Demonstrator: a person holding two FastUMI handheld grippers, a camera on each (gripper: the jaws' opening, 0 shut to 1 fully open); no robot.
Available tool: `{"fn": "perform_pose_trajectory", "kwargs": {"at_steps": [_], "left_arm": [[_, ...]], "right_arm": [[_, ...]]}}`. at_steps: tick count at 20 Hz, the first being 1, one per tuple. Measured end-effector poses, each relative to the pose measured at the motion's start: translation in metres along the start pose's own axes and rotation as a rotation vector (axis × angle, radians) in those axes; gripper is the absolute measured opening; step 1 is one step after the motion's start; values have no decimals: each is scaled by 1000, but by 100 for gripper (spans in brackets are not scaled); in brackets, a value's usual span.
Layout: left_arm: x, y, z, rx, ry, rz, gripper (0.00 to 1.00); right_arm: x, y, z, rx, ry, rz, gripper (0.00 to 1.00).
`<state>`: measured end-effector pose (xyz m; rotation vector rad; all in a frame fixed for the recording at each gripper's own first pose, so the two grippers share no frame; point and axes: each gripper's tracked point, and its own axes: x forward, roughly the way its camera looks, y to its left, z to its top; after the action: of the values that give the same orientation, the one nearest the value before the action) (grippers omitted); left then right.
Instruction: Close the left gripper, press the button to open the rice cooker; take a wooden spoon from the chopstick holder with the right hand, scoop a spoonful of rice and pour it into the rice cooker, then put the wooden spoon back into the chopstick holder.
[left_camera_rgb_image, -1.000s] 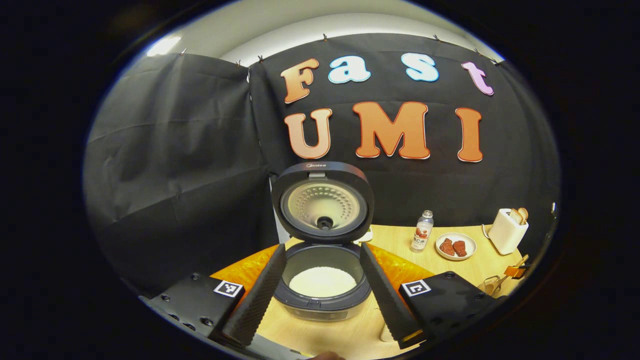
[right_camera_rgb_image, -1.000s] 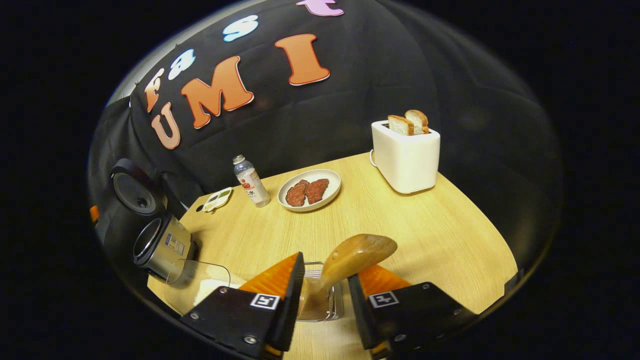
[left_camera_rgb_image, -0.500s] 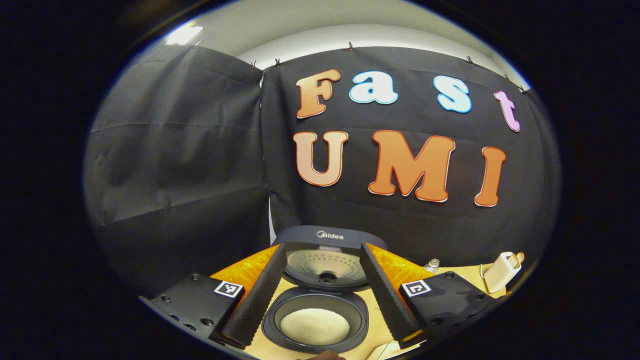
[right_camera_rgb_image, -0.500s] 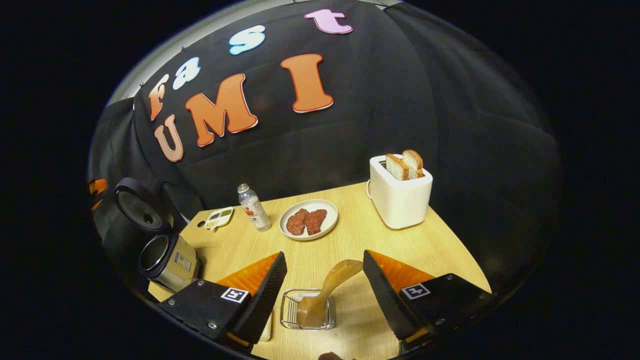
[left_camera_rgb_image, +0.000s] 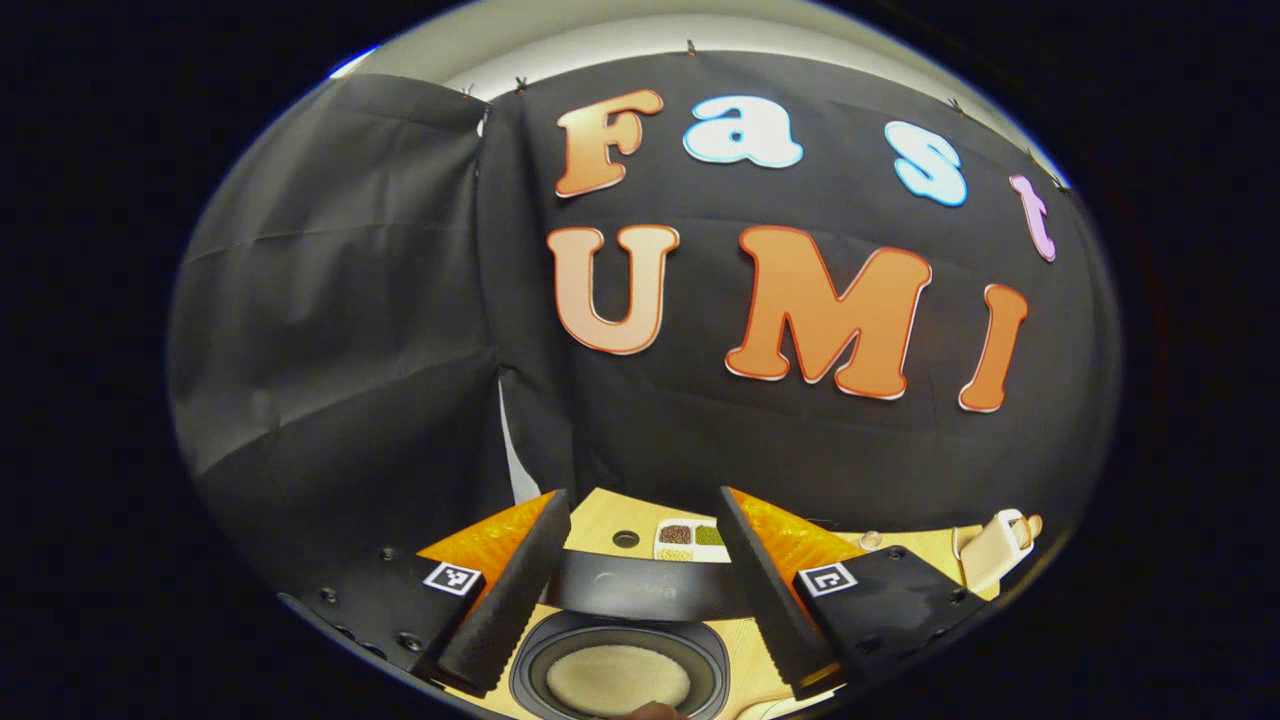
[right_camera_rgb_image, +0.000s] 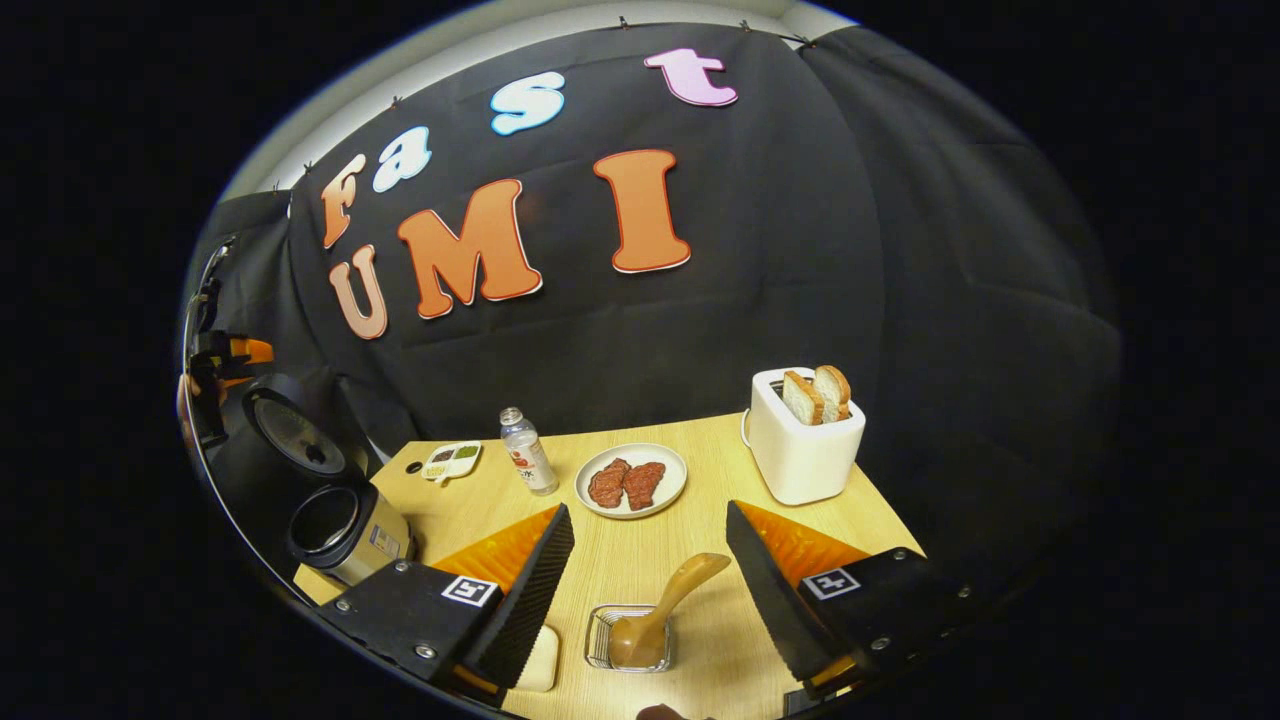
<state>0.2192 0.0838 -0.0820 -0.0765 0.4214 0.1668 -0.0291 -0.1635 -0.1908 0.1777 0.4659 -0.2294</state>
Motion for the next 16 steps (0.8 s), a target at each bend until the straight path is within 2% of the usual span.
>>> {"fn": "perform_pose_trajectory", "kwargs": {"at_steps": [4,8,13,16], "left_arm": [[15,14,-15,52,60,109,100],[-9,17,-59,64,221,86,100],[-59,21,-146,101,457,91,100],[-76,24,-192,57,573,77,100]], "right_arm": [[2,9,2,-3,9,15,95],[3,27,9,-38,-1,61,95],[4,57,6,-74,9,145,95],[4,75,-3,-76,25,202,95]]}}
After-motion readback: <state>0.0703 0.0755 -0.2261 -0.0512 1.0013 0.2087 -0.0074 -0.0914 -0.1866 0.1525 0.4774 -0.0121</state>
